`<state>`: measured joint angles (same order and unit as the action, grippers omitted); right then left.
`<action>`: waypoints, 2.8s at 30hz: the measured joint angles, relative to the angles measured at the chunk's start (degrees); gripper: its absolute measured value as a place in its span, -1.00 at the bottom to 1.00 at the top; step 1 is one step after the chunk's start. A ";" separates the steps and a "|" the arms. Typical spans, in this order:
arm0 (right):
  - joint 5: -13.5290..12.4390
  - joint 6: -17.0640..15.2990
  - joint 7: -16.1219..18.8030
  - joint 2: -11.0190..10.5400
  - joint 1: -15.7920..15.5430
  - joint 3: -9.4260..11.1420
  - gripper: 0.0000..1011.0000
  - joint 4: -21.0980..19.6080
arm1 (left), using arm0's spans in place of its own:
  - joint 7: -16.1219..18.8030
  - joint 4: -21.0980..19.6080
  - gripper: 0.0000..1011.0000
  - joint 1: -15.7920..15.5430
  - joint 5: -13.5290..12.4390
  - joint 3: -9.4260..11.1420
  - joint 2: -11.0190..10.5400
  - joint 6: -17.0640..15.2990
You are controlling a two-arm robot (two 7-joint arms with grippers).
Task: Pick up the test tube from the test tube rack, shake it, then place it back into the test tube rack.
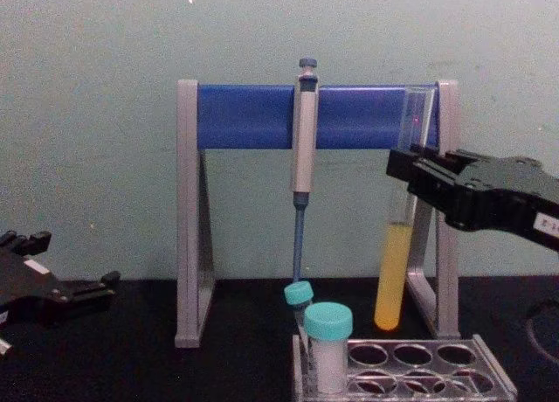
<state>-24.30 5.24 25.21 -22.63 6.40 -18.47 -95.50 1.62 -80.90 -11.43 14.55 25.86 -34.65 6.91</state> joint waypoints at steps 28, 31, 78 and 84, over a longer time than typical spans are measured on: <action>1.03 0.43 -2.34 0.69 1.08 1.69 -0.55 1.96 | 0.00 0.00 0.98 0.00 0.00 0.00 0.00 0.00; 1.03 0.42 -2.34 0.72 1.04 1.72 -0.55 1.96 | 0.00 0.00 0.98 0.00 0.00 0.00 0.00 0.00; -5.17 -0.93 6.19 -5.29 -0.97 -2.09 -0.55 -1.72 | 0.00 0.00 0.98 0.00 0.00 0.00 0.00 0.00; -5.33 -1.07 5.71 -5.98 -1.09 -2.78 -0.55 -1.79 | 0.00 0.00 0.98 0.00 0.00 0.00 0.00 0.00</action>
<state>-29.63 4.17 30.92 -28.61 5.31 -21.25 -97.28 1.62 -80.90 -11.43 14.55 25.86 -34.65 6.91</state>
